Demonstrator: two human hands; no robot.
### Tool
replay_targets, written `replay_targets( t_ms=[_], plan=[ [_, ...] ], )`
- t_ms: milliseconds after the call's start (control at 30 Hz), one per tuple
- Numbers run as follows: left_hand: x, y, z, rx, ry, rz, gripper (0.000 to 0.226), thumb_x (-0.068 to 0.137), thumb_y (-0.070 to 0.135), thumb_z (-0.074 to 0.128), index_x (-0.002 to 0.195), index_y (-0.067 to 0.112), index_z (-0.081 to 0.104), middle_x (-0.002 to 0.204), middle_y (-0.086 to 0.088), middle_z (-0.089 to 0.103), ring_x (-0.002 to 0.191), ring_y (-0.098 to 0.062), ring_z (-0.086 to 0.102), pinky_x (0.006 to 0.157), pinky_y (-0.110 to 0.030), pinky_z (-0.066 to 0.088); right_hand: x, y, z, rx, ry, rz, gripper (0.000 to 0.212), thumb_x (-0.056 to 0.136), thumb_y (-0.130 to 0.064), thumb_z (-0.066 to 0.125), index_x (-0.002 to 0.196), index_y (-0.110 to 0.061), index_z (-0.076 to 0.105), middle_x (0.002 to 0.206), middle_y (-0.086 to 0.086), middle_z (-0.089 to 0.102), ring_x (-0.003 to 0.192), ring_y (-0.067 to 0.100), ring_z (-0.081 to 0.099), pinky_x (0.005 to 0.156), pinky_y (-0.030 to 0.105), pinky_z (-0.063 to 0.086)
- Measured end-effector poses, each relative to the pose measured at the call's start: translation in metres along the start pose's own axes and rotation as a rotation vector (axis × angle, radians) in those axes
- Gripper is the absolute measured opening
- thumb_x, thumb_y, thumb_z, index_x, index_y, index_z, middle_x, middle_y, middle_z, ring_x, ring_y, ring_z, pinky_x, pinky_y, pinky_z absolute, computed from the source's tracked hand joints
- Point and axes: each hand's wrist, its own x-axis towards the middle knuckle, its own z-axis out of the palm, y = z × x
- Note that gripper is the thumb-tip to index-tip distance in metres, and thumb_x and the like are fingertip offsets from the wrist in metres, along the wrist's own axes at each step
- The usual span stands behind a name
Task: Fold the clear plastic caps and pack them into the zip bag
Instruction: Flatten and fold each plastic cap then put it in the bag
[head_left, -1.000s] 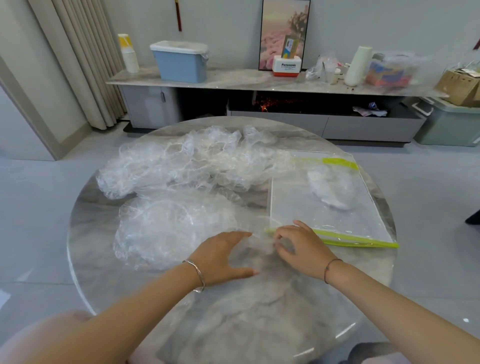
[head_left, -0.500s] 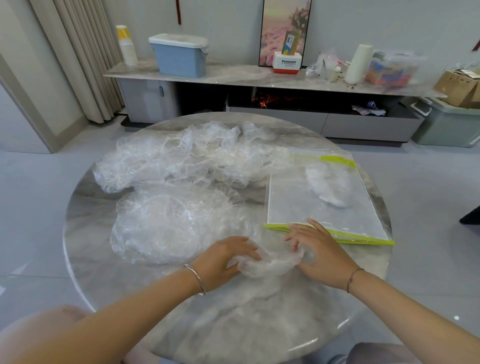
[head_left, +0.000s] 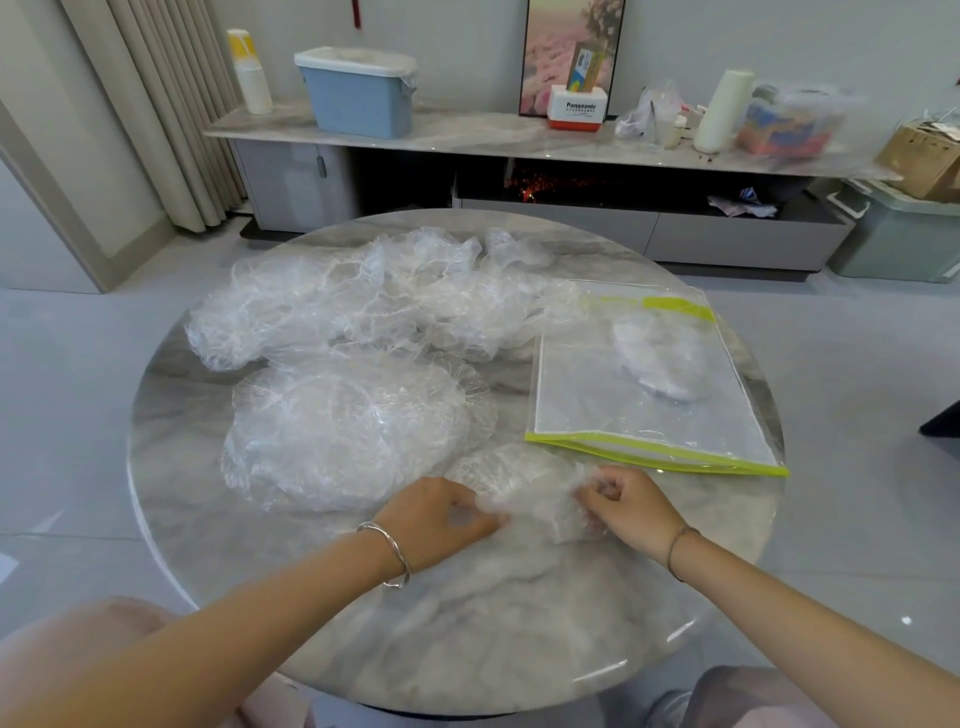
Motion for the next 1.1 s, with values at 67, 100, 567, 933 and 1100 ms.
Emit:
replay_targets(
  t_ms=[67,100,567,933,1100],
  plan=[
    [0.002,-0.003,0.001,-0.011,0.042,-0.051,0.040,0.089,0.047,0.055,0.058,0.024,0.059,0.054,0.006,0.045,0.051,-0.006,0.042,0.058,-0.020,0.039,0.002,0.003,0.002,-0.075,0.021,0.011,0.030,0.086,-0.019,0.065,0.059,-0.016,0.053,0.048,0.000,0.059,0.047,0.012,0.057,0.057,0.027,0.046],
    [0.002,-0.005,0.002,0.006,0.066,-0.074,0.040,0.089,0.044,0.056,0.056,0.022,0.055,0.055,0.006,0.046,0.053,-0.006,0.043,0.060,-0.022,0.040,0.003,0.004,0.002,-0.117,0.034,0.019,0.032,0.086,-0.022,0.066,0.059,-0.017,0.050,0.046,-0.001,0.058,0.047,0.013,0.056,0.056,0.027,0.045],
    [0.011,0.013,0.006,0.506,0.464,0.776,0.029,0.081,0.012,0.056,0.106,0.025,0.056,0.113,0.001,0.049,0.104,-0.019,0.048,0.092,-0.028,0.036,0.006,-0.010,0.011,-0.170,0.143,0.007,0.030,0.079,-0.034,0.071,0.096,-0.022,0.050,0.075,-0.006,0.048,0.070,0.013,0.048,0.069,0.032,0.042],
    [0.023,-0.022,0.026,0.647,-0.069,0.253,0.078,0.078,0.065,-0.019,0.145,0.025,-0.009,0.155,0.004,-0.002,0.143,-0.015,-0.004,0.113,-0.029,-0.007,0.002,0.009,0.026,-0.852,-0.057,-0.513,0.065,0.094,-0.060,0.014,0.148,-0.026,0.024,0.156,-0.008,0.010,0.144,0.014,0.003,0.114,0.034,-0.002],
    [0.022,-0.026,0.031,0.608,-0.091,0.175,0.072,0.096,0.059,0.002,0.143,0.015,0.034,0.143,-0.003,0.044,0.129,-0.021,0.047,0.102,-0.039,0.039,0.000,0.017,0.026,-0.900,-0.201,-0.366,0.089,0.061,-0.075,-0.033,0.142,-0.039,-0.016,0.148,-0.021,-0.023,0.137,0.001,-0.025,0.110,0.025,-0.022]
  ],
)
